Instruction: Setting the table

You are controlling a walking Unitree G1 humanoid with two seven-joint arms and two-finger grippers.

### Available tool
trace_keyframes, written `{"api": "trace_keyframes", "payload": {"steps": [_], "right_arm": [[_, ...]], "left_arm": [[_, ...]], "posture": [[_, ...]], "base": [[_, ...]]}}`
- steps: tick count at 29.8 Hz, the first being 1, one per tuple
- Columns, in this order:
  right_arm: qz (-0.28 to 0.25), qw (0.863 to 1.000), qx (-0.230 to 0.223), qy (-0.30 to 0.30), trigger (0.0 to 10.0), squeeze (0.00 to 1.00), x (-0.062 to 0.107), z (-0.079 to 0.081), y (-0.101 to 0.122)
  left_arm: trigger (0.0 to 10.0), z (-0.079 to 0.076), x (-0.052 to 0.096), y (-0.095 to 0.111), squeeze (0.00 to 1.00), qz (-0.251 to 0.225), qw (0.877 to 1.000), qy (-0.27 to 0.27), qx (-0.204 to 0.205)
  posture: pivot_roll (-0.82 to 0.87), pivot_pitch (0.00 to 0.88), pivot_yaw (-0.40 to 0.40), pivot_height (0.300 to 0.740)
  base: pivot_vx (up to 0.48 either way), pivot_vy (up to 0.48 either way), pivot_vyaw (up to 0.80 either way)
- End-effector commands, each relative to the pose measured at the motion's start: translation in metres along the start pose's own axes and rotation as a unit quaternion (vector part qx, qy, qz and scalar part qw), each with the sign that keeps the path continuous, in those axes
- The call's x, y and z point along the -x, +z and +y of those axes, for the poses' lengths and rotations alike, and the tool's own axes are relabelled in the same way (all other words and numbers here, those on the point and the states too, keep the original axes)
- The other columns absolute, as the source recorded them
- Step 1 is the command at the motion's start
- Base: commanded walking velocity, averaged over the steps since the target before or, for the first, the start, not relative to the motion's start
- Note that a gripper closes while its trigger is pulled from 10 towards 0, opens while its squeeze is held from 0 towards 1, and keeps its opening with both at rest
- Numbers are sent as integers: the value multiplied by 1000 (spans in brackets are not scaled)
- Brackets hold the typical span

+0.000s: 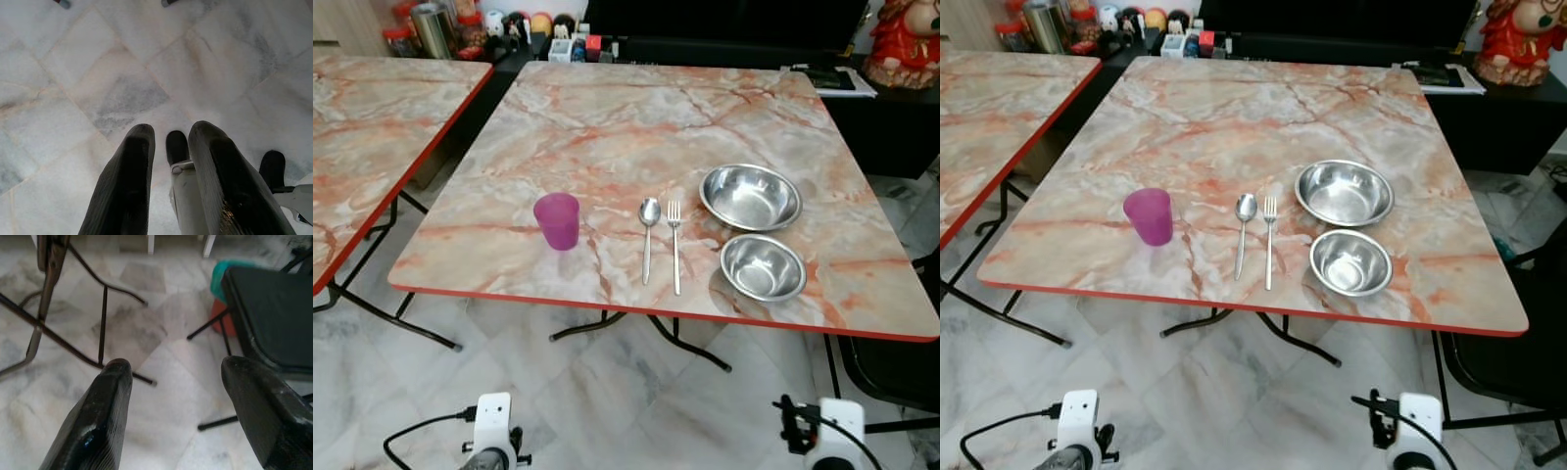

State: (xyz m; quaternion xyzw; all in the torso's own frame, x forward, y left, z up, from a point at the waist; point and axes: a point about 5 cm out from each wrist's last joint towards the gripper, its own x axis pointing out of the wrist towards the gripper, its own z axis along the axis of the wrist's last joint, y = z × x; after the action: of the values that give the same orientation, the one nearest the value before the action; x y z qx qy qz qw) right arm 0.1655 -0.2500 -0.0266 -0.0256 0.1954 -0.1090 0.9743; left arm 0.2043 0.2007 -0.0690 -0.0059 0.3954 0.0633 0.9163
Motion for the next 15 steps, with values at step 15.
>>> {"api": "trace_keyframes", "payload": {"steps": [15], "right_arm": [[-126,991,-4,-44,10000,0,28,-14,84]], "left_arm": [[10000,4,3,-13,0,30,1000,-1,2]], "posture": [[-160,90,-41,740]], "base": [[0,0,0]]}}
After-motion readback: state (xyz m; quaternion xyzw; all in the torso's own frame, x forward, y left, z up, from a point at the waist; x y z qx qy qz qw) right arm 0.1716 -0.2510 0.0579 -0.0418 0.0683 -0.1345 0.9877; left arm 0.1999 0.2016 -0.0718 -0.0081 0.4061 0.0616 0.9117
